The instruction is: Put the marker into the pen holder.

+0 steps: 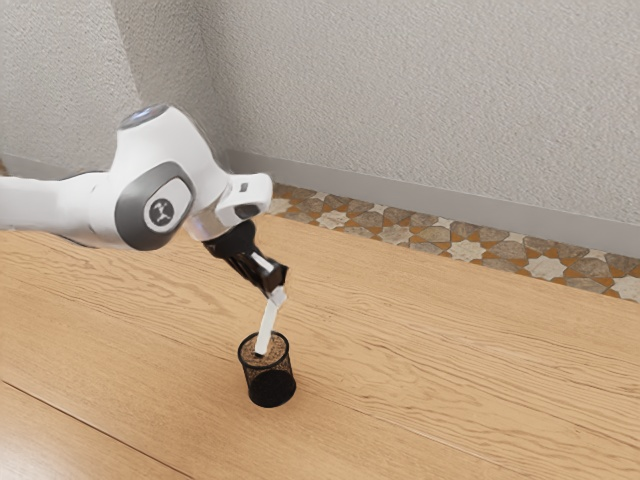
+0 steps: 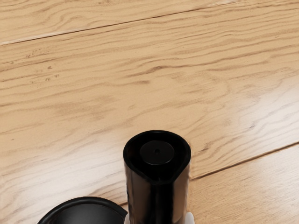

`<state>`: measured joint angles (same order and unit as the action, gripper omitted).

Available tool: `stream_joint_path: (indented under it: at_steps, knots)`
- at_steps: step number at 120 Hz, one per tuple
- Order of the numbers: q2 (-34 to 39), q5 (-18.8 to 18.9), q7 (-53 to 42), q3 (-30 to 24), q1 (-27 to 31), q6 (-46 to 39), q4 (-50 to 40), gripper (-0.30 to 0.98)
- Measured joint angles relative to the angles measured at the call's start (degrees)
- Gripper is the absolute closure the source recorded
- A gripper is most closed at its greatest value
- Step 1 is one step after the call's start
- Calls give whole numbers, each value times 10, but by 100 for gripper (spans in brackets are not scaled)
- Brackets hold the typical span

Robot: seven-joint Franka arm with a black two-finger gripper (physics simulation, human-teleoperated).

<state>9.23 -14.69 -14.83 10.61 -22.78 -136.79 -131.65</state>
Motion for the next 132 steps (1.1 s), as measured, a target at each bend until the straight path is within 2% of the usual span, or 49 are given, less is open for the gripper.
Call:
stream_joint_path:
  at_steps: [16, 35, 50, 80, 100, 126, 132]
  knots:
    - [27, -20, 12, 0, 10, -73, -58, 78]
    - [29, 65, 20, 0, 14, -163, -86, 78]
    - [22, 94, 21, -2, 11, -224, -106, 78]
    - [-30, 101, 15, -9, 1, -286, -109, 78]
    - [-38, 94, 10, -12, 10, -306, -144, 78]
    - [-29, 90, 4, -10, 8, -311, -145, 32]
    - [-9, 92, 3, 10, 1, -259, -87, 26]
